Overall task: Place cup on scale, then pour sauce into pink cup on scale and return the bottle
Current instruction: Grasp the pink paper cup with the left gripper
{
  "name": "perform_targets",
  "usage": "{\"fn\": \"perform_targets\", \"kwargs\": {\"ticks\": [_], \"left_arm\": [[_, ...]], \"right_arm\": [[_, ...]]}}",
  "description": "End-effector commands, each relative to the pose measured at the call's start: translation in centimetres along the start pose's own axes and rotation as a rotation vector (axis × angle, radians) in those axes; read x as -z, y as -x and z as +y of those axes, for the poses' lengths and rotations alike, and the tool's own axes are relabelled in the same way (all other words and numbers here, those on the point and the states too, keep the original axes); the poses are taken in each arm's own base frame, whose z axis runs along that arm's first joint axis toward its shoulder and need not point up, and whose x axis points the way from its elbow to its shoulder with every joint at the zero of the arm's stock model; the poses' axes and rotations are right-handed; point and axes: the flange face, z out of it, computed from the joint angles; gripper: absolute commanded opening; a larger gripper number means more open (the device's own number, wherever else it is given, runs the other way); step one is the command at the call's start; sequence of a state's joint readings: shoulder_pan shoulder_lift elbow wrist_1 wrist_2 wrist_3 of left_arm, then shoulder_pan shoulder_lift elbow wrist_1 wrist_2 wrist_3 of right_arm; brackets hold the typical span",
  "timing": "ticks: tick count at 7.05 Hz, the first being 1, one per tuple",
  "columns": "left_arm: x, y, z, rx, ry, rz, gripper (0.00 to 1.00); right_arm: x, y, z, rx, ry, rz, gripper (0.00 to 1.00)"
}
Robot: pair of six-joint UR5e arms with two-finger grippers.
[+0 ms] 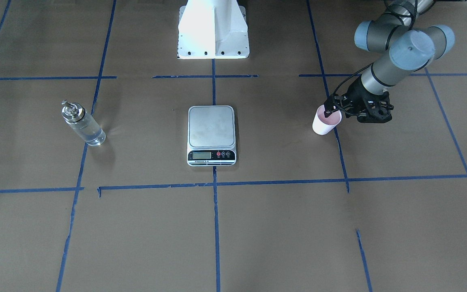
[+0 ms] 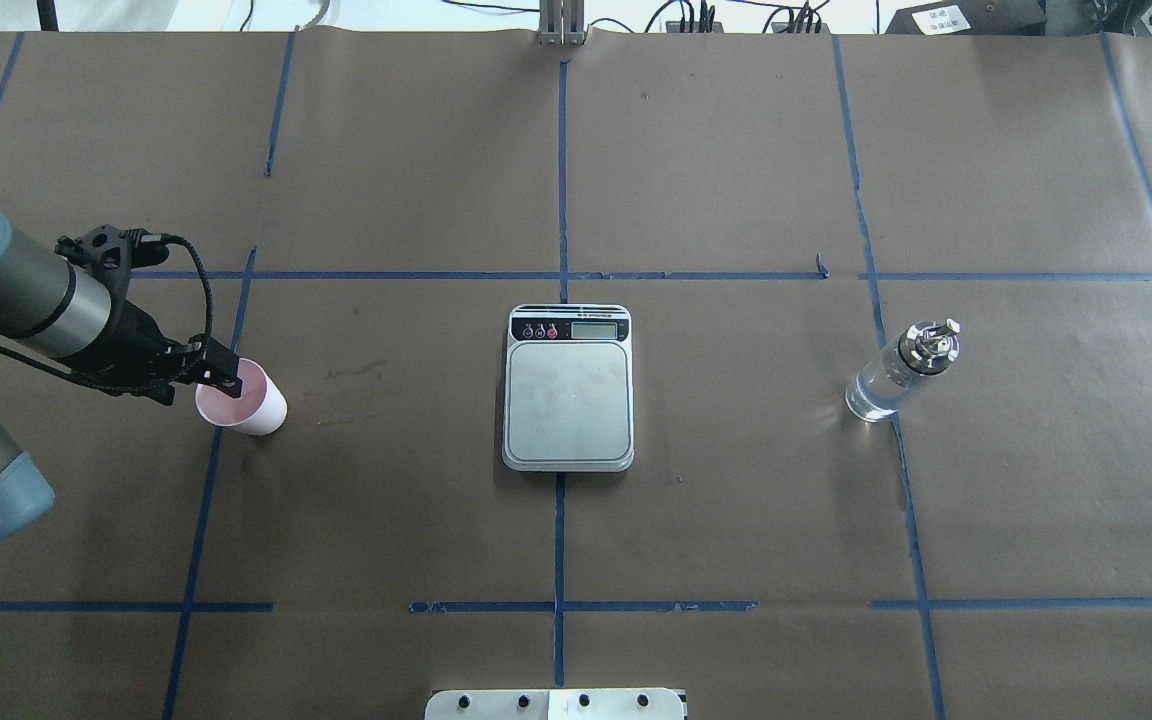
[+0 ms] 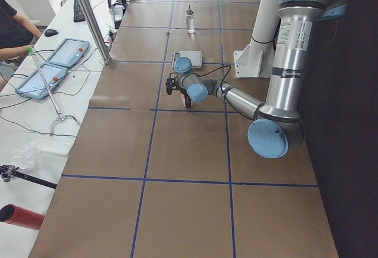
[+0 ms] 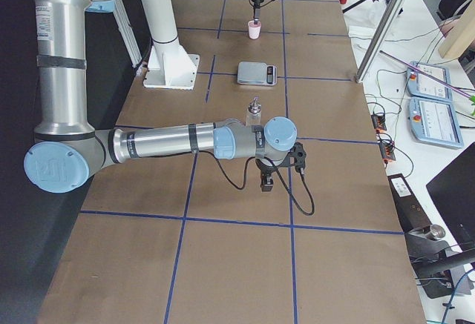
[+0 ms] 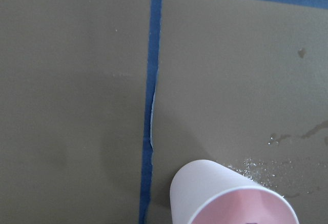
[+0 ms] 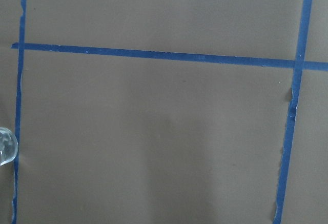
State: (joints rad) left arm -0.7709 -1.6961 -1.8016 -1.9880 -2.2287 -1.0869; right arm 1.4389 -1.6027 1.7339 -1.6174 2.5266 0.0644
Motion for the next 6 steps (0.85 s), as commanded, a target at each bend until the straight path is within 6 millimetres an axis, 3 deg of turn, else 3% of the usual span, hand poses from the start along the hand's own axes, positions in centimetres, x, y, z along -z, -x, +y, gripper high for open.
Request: {"fn": "perform_targets", "kwargs": {"ticks": [1, 3, 4, 6], "left_arm": [[-0.1, -0.3, 0.1, -0.002, 0.0, 0.001, 0.0], [1.1, -0.8, -0.4, 0.059, 0.002, -0.02, 0.0], [3.6, -3.8, -1.6, 0.112, 0.0, -0.05, 0.0], [8.1, -15.8, -4.7, 0.146, 0.007, -0.085, 0.0]], "right_arm": [[-0.1, -0.1, 0.0, -0.003, 0.002, -0.001, 1.0], [0.0, 0.0, -0.1, 0.0, 0.0, 0.0, 1.0], [0.0, 0.0, -0.1, 0.0, 0.0, 0.0, 1.0], [0.0, 0.0, -0.1, 0.001, -0.001, -0.001, 1.0]]}}
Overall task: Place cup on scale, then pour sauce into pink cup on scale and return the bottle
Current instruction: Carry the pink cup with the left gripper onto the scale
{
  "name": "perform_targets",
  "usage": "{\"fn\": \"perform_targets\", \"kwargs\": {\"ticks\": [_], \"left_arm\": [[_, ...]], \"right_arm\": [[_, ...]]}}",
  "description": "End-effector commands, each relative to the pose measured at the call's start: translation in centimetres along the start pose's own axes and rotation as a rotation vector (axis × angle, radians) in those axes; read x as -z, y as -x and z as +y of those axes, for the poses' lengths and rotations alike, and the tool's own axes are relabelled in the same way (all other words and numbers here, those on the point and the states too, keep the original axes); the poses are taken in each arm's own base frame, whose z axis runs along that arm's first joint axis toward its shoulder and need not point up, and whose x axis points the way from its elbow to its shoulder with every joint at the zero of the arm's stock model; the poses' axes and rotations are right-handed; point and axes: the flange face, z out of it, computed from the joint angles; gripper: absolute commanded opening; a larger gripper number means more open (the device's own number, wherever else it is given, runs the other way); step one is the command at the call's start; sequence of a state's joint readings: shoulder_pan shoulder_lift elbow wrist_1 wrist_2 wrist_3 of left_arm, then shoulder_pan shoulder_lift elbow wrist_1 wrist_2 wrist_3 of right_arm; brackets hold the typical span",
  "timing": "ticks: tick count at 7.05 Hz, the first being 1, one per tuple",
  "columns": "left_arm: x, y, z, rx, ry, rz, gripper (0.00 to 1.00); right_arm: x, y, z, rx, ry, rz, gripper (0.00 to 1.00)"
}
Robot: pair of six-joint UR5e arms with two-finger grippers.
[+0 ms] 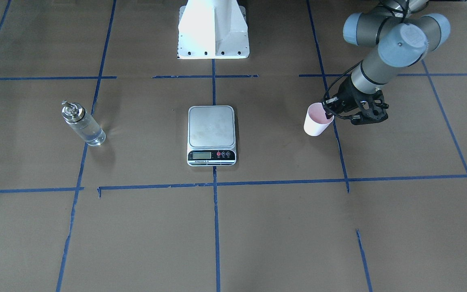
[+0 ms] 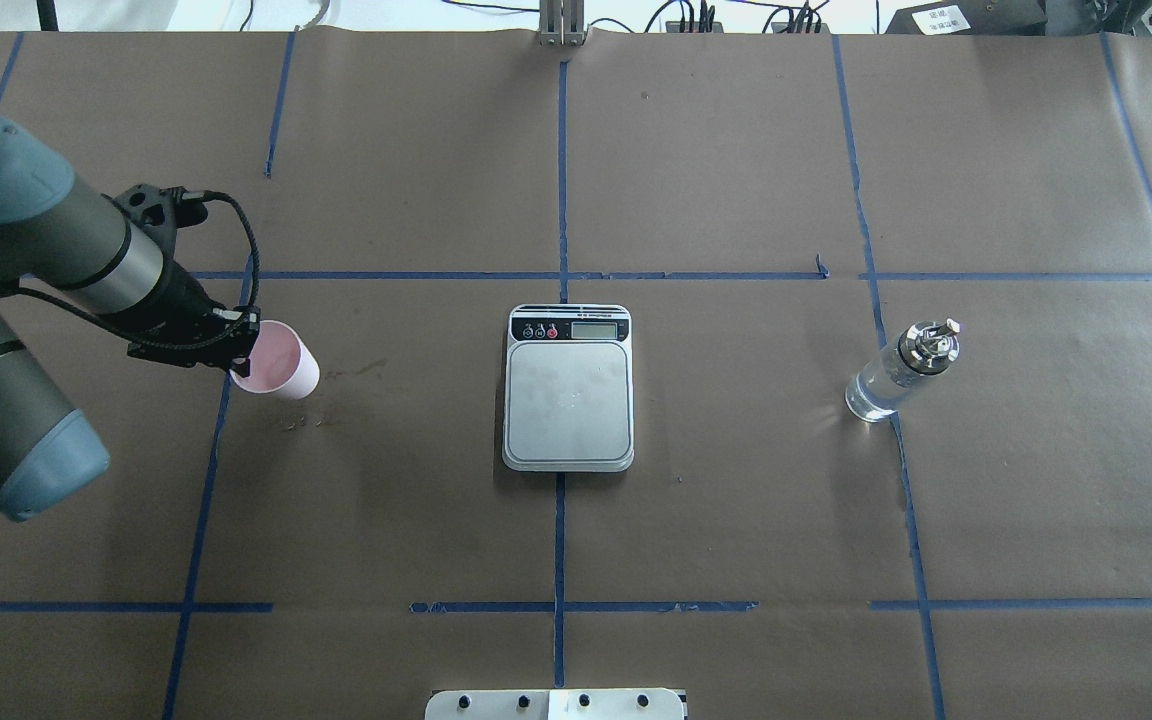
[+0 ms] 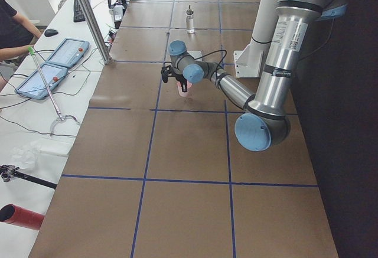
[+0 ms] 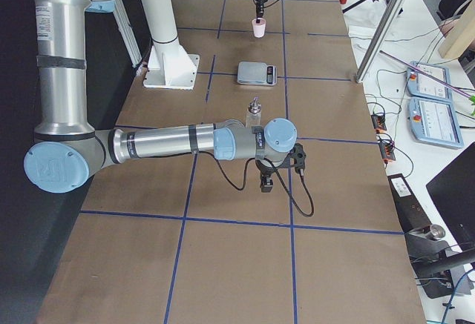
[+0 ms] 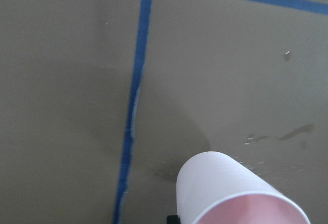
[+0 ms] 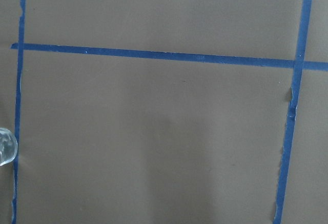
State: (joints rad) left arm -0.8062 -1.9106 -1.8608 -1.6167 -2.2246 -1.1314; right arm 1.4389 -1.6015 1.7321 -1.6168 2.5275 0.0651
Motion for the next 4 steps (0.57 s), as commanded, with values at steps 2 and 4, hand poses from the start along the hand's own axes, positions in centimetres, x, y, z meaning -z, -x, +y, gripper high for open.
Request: {"fn": "perform_targets", "kwargs": {"ticks": [2, 4], "left_arm": [[4.7, -14.5, 1.4, 0.047, 0.025, 0.045, 0.0], [0.3, -22.6, 4.8, -0.047, 0.094, 0.082, 0.0]], "right_arm": [[0.1, 0.1, 0.0, 0.001, -0.002, -0.002, 1.0], [0.0, 0.3, 0.0, -0.001, 0.002, -0.026, 1.0]]}}
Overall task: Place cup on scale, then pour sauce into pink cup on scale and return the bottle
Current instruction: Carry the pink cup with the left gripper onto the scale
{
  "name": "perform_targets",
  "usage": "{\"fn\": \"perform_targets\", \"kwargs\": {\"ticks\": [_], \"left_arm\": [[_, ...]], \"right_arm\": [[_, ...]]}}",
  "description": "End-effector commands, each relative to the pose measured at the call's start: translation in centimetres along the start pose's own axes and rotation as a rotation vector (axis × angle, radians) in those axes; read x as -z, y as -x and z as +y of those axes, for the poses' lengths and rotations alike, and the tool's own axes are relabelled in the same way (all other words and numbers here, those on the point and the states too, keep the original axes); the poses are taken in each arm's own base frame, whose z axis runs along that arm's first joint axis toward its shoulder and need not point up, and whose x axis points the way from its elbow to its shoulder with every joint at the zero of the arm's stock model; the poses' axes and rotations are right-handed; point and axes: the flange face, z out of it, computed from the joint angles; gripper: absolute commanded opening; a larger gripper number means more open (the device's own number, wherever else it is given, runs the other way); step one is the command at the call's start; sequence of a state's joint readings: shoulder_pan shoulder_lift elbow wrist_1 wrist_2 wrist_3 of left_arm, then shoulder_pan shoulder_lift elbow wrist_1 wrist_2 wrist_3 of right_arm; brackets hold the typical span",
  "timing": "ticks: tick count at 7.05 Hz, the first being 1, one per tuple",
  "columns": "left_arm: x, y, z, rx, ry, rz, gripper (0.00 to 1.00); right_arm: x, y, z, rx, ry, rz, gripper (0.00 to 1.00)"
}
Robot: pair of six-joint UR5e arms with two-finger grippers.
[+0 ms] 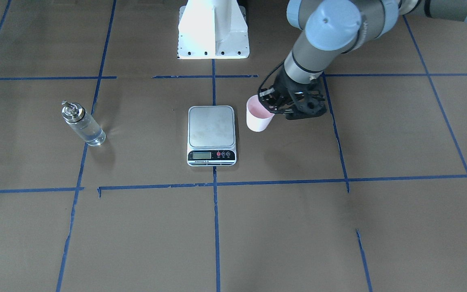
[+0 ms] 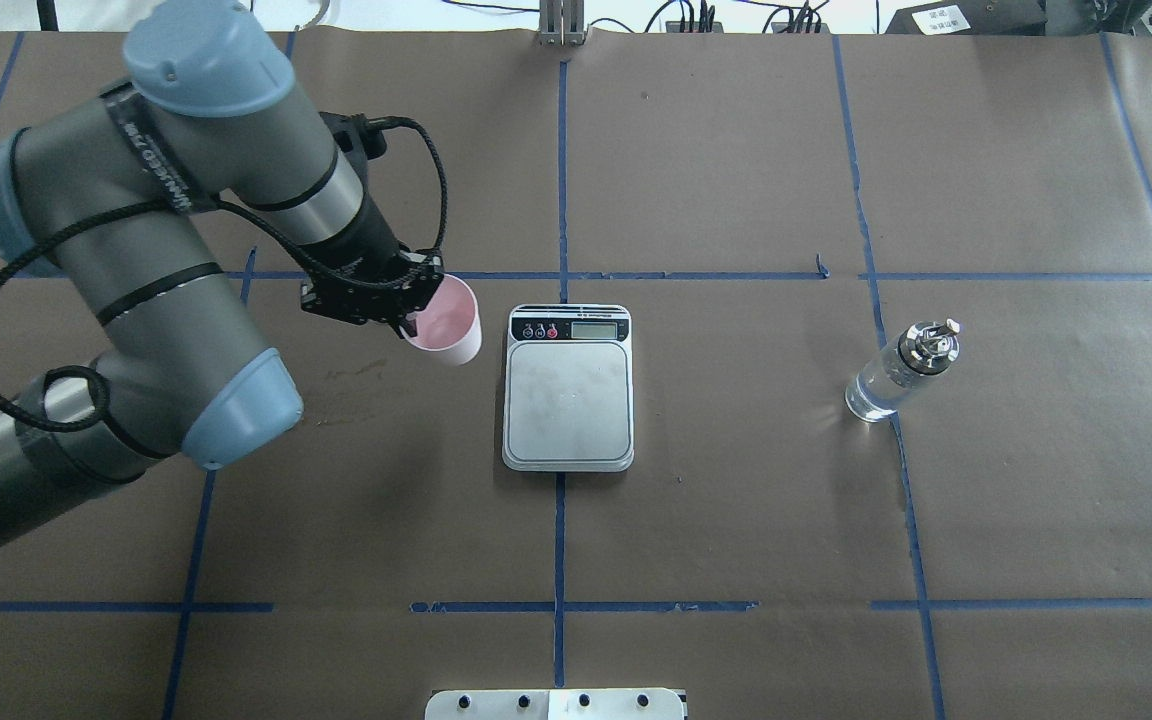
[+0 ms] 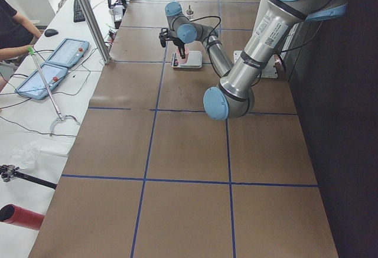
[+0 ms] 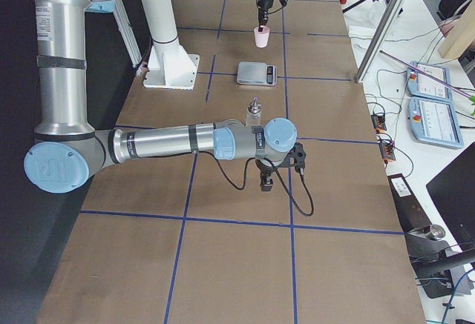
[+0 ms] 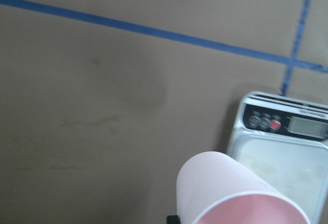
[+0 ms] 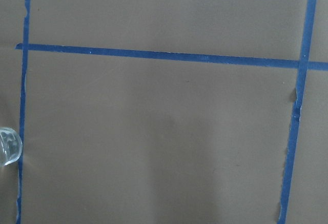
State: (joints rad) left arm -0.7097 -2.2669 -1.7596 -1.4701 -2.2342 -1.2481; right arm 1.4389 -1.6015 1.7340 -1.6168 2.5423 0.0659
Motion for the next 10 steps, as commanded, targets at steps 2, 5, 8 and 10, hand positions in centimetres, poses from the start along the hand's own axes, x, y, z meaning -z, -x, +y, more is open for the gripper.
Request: {"fn": "perform_targets", "kwargs": {"ticks": [2, 5, 8, 10], "left_arm": [[-5.9, -7.0, 3.0, -0.066, 0.071, 0.017, 0.0], [-7.5, -7.9, 2.4, -0.052, 0.058, 0.001, 0.0], [-7.5, -8.0, 2.4, -0.065, 0.052, 0.019, 0.0], [-8.3, -7.7, 1.8, -0.064, 0.037, 0.012, 0.03]], "right_arm": [[-0.1, 0.1, 0.0, -0.003, 0.004, -0.024, 1.0], [-0.1, 0.2, 0.0, -0.002, 0.003, -0.025, 1.0], [0.2, 0.8, -0.4, 0.004, 0.0, -0.052, 1.0], [0.1, 0.7, -0.5, 0.005, 0.0, -0.05, 1.0]]}}
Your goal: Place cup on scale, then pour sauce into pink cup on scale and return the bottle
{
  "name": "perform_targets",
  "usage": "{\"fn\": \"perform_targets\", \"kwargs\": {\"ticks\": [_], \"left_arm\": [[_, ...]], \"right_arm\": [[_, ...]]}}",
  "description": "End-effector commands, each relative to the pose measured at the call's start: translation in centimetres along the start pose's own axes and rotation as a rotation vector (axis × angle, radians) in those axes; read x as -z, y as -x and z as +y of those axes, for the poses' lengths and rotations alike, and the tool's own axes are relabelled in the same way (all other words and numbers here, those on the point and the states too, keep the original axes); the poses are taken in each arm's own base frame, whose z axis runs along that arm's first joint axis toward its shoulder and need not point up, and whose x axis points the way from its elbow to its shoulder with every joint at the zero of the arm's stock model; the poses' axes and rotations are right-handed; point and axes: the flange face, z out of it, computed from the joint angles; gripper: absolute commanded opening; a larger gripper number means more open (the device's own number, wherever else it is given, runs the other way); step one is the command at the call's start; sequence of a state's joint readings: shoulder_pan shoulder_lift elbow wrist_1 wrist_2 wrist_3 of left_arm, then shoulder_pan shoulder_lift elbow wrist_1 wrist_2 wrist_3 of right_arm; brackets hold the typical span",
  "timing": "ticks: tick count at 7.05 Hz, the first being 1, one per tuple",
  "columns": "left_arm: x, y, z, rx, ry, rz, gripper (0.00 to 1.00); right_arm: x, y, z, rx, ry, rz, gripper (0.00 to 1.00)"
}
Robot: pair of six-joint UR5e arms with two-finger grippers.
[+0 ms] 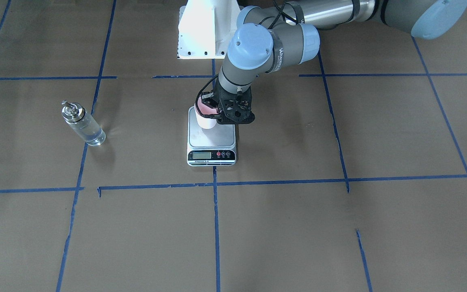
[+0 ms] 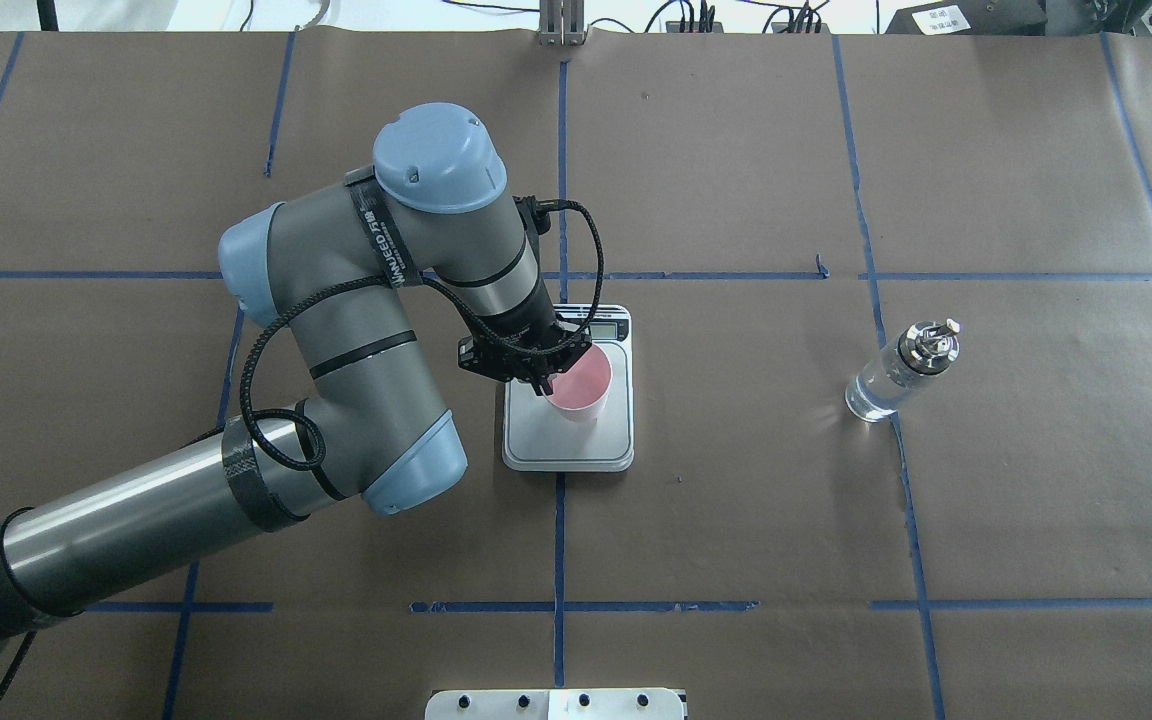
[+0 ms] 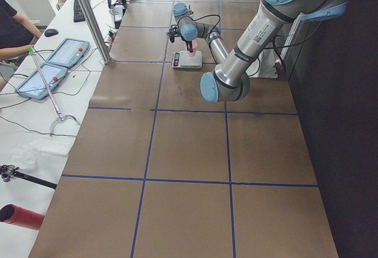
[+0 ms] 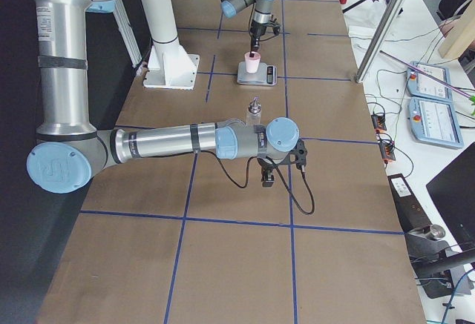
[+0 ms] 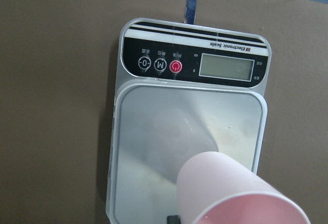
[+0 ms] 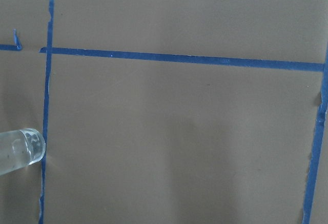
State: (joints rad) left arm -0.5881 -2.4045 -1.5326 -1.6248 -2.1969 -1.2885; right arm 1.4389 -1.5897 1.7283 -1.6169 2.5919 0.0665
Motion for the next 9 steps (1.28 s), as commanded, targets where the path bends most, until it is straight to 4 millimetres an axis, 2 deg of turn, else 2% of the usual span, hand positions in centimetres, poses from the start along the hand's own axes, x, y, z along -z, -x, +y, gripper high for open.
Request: {"fn": "perform_targets", "kwargs": {"ticks": [1, 2, 3, 4, 5, 6, 7, 8, 9], "left_arm": [[-0.7, 0.3, -0.5, 0.002, -0.014, -0.012, 0.1], [0.3, -0.3, 0.1, -0.011, -0.02, 0.008, 0.44], [0.4, -0.2, 0.2, -0.012, -0.022, 0.009, 0.79], [0.6, 0.0, 0.4, -0.011, -0.024, 0.01, 0.82], [2.2, -0.5, 1.3, -0.032, -0.035, 0.039, 0.82], [5.6, -1.0, 2.5, -0.05, -0.061, 0.088, 0.82], [8.4, -0.5, 1.7, -0.04, -0.101, 0.116, 0.82], [10.4, 0.5, 1.0, -0.035, -0.131, 0.133, 0.82], [10.8, 1.8, 0.4, -0.022, -0.144, 0.129, 0.83]], "right_arm": [[0.0, 0.0, 0.0, 0.0, 0.0, 0.0, 1.0], [0.1, 0.1, 0.0, 0.003, -0.002, -0.002, 1.0], [0.0, 0.1, 0.0, 0.002, 0.0, -0.002, 1.0], [0.1, 0.3, -0.1, 0.006, -0.002, -0.002, 1.0], [0.3, 0.9, -0.2, 0.014, -0.005, -0.018, 1.0], [0.2, 3.2, -0.2, 0.037, 0.006, -0.102, 1.0], [1.0, 5.5, 0.0, 0.025, -0.002, -0.132, 1.0], [1.9, 8.7, 0.5, 0.076, -0.014, -0.128, 1.0], [2.6, 11.3, 1.1, 0.094, -0.028, -0.113, 1.0]]}}
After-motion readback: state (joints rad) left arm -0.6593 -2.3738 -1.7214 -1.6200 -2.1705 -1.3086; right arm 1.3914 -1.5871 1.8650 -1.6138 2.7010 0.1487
